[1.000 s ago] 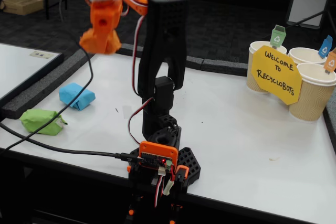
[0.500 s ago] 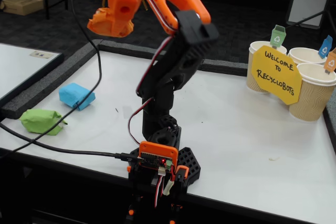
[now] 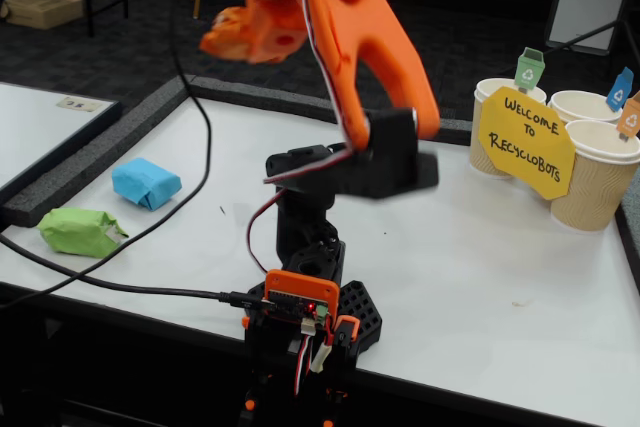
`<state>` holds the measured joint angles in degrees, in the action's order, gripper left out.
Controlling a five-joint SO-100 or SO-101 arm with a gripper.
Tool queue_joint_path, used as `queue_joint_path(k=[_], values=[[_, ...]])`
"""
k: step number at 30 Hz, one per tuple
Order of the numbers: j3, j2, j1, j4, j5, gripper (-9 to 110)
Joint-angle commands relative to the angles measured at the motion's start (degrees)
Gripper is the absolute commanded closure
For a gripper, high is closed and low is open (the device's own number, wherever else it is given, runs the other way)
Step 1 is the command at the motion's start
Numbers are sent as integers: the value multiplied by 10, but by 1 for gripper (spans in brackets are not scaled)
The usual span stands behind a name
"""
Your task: Sort rubbish by color.
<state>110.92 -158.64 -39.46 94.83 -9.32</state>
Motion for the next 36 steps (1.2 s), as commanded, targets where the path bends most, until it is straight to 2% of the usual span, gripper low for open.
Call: queue_joint_path(k=[1,7,15,23,30,36], values=[[5,-67,142,-69,47,101],[25,-79,304,-119,50,101],[134,-157,435,-181,85,101],[282,-287,472,-214,114,101],[307,-296,477,-210,114,101],[308,-296,545,-237,114,101]])
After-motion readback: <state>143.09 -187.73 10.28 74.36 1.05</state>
